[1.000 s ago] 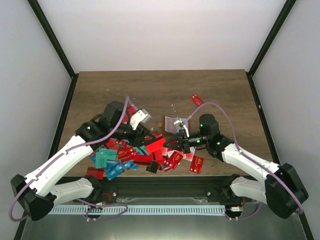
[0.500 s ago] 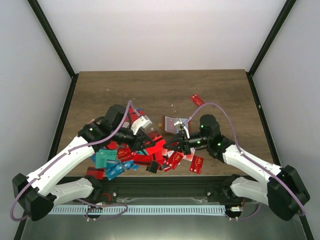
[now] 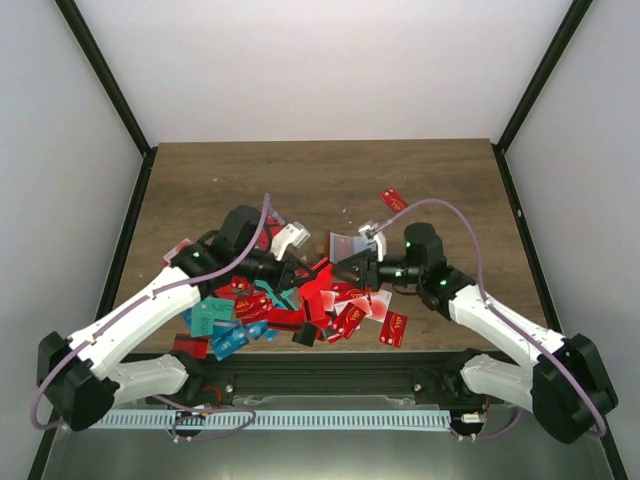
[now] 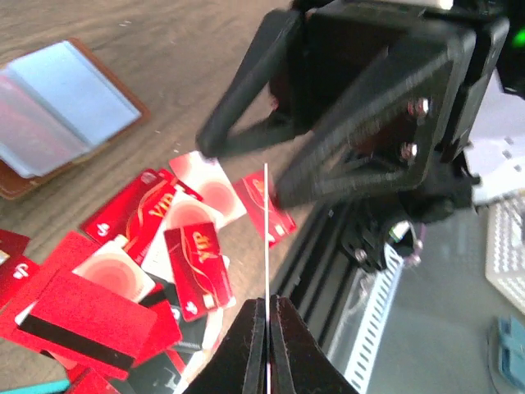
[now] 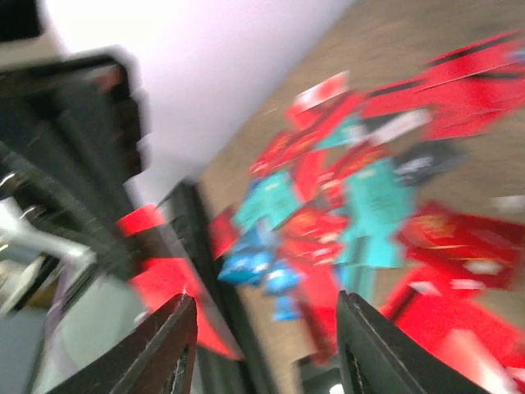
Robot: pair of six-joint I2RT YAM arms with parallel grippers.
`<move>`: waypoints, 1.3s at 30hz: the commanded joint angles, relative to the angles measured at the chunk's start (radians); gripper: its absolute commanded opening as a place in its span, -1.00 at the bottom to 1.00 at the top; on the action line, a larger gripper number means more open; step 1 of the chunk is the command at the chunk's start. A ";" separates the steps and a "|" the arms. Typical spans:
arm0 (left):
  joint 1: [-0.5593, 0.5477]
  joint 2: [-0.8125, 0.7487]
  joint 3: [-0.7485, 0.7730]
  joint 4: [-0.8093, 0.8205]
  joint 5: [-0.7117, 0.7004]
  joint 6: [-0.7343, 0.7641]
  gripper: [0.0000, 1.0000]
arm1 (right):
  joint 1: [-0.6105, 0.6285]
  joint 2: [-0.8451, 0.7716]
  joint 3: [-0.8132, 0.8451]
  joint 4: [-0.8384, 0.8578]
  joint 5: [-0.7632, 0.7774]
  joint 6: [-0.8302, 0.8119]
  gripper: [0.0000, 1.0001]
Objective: Put the credit cards into the card holder
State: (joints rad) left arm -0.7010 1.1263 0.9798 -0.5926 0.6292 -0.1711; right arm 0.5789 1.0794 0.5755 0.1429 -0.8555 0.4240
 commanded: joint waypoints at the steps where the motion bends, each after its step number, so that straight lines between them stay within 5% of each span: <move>1: 0.002 0.105 0.030 0.190 -0.135 -0.170 -0.92 | -0.168 0.020 0.036 -0.095 0.261 0.128 0.00; 11: 0.010 0.553 0.187 0.401 -0.160 -0.400 -0.92 | -0.315 0.218 0.092 -0.135 0.483 0.200 -0.01; 18: 0.050 0.747 0.314 0.388 -0.179 -0.460 -0.92 | -0.327 0.369 0.160 -0.136 0.548 0.185 -0.08; 39: 0.066 0.910 0.405 0.327 -0.232 -0.472 -0.92 | -0.331 0.588 0.214 -0.093 0.494 0.158 -0.21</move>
State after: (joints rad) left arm -0.6392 2.0094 1.3598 -0.2680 0.3962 -0.6361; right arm 0.2584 1.6569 0.7547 0.0319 -0.3477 0.5980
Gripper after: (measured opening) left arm 0.041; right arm 0.399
